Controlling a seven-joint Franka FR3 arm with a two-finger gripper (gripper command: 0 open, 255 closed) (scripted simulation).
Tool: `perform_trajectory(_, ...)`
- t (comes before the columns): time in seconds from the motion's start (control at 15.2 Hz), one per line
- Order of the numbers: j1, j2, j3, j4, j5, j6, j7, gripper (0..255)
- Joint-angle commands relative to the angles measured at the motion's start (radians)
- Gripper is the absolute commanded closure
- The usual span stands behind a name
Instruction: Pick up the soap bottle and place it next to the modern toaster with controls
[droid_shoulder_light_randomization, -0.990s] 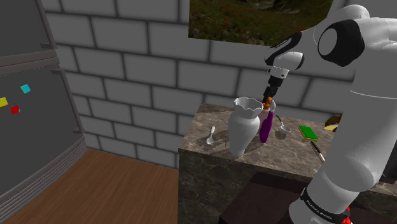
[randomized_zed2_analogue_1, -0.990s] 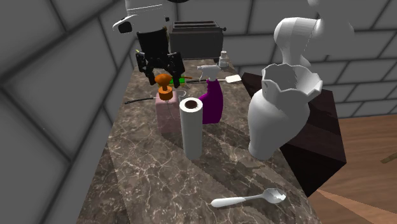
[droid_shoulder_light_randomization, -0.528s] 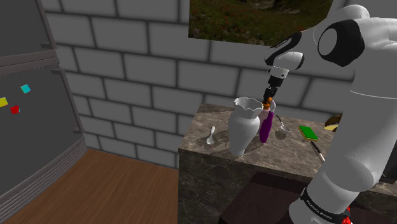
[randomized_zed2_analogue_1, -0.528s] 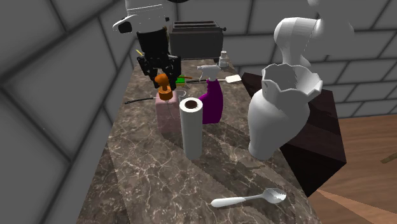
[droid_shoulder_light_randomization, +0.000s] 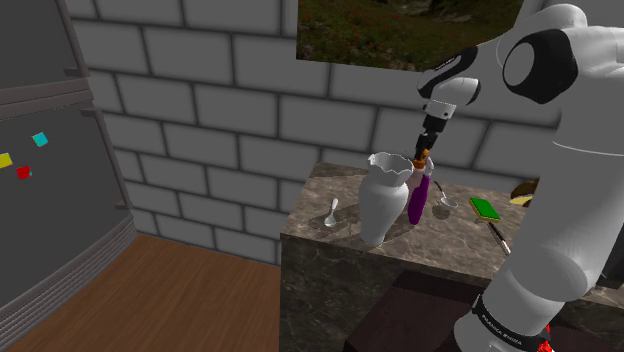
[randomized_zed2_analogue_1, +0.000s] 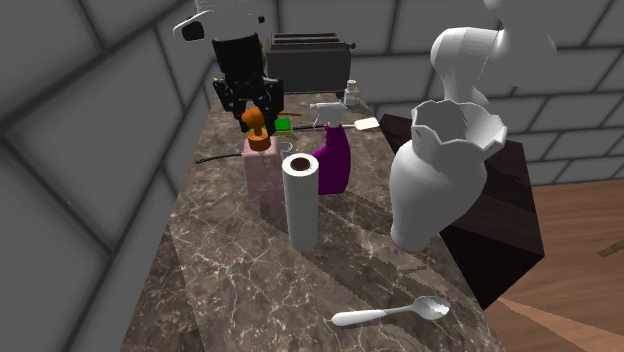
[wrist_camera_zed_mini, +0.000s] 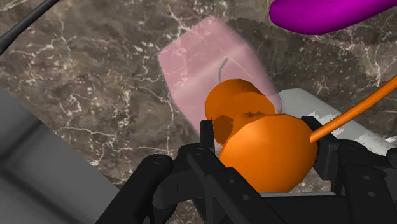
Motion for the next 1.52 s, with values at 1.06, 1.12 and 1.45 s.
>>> perform_trajectory(1.06, 0.007, -0.061, -0.01, 0.181, -0.057, -0.219, 0.064, 255)
perform_trajectory(1.12, 0.007, -0.062, -0.01, 0.194, -0.058, -0.232, 0.066, 255)
perform_trajectory(1.45, 0.003, -0.061, -0.012, 0.262, -0.059, -0.298, 0.075, 255)
